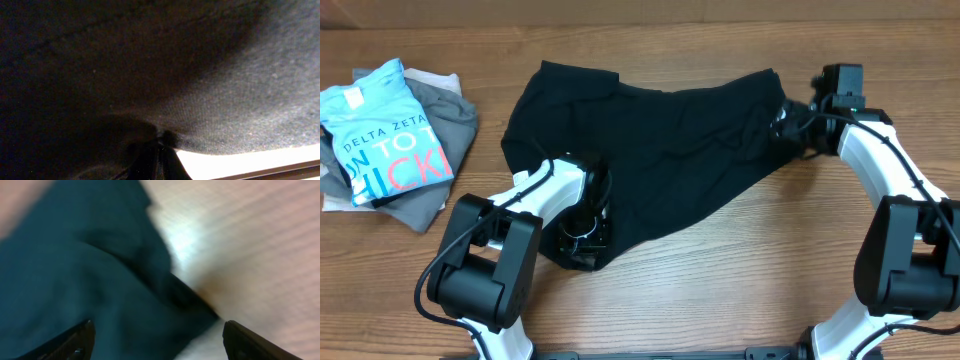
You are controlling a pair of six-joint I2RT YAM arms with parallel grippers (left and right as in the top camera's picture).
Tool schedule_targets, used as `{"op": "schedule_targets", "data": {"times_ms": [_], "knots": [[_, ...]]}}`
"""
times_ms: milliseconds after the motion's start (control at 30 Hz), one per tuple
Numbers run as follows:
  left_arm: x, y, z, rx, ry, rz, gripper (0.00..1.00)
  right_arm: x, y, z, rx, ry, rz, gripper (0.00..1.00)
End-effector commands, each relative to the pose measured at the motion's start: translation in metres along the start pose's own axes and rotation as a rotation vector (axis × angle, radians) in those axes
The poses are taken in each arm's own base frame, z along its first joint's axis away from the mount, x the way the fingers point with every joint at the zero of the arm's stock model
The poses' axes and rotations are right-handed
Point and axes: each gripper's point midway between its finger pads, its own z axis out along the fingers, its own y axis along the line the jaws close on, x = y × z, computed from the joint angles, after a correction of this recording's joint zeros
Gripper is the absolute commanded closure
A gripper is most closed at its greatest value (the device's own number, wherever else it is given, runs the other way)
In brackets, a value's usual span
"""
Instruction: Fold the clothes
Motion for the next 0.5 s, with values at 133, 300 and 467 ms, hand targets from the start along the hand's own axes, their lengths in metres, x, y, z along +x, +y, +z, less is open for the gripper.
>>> {"op": "schedule_targets", "data": {"times_ms": [133,300,467], "knots": [[-0.01,0.004,0.002,-0.03,-0.043,-0.004,0.96,0.021,-0.034,0.001,0.162,0.044,0.061,0.26],[-0.011,0.004,0.002,-0.03,-0.044,-0.004,0.96,0.028,-0.036,0.013,0.156,0.021,0.106,0.39],[-0.011,0.004,0.002,-0.031,-0.044,-0.004,0.96,0.035,-0.036,0.024,0.131,0.005,0.132,0.39]]}}
